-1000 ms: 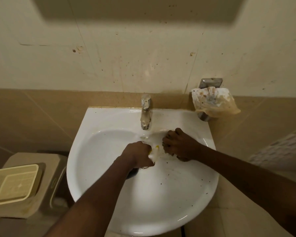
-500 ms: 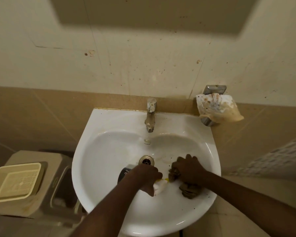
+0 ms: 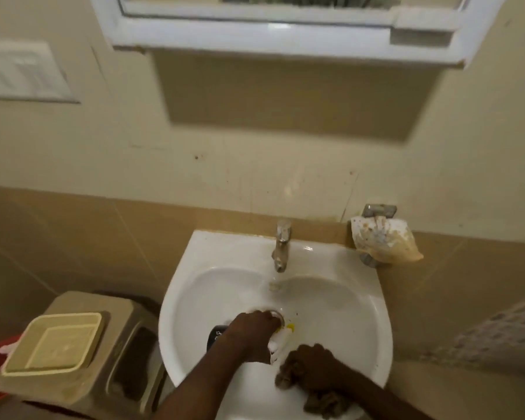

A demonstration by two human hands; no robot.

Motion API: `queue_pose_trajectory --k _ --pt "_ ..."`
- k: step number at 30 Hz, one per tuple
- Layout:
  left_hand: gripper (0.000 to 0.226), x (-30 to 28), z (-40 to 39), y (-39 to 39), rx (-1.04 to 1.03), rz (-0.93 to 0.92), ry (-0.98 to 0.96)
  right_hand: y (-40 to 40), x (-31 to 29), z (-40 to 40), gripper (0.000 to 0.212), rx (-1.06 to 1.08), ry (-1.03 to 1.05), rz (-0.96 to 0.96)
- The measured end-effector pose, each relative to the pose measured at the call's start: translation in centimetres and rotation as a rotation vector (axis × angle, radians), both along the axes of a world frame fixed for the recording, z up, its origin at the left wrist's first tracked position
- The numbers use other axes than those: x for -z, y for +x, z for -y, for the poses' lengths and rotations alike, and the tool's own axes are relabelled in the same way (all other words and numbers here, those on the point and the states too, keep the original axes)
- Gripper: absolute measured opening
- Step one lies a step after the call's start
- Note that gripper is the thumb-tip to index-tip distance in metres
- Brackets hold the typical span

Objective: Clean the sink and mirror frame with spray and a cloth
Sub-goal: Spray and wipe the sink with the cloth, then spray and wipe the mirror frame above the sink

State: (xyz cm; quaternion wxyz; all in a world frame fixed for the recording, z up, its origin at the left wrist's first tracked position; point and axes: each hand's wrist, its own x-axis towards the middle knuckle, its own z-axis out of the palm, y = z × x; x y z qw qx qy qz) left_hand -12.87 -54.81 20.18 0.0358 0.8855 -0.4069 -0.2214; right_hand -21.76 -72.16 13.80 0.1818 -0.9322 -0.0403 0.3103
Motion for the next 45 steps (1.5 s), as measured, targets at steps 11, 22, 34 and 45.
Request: queue_pose_trajectory --k 11,22,34,45 --pt "0.065 -12.6 -7.9 0.4 -0.473 -0.022 -0.407 2.6 -12.4 -6.9 0.036 0.500 0.333 0.720" --pt "0.043 -26.0 -9.6 0.5 -0.423 0.128 -0.732 6.1 -29.2 -11.5 0.032 0.643 0.597 1.063" --pt "0.046 -40.1 -7.2 -4.6 -0.218 0.181 -1.140 0.0 -44.6 -11.3 0.045 0.653 0.657 1.383" --pt "0.047 -45.8 -4.9 -9.7 -0.154 0.232 -1.254 -5.4 -50.7 -8.8 0.039 0.555 0.731 1.518"
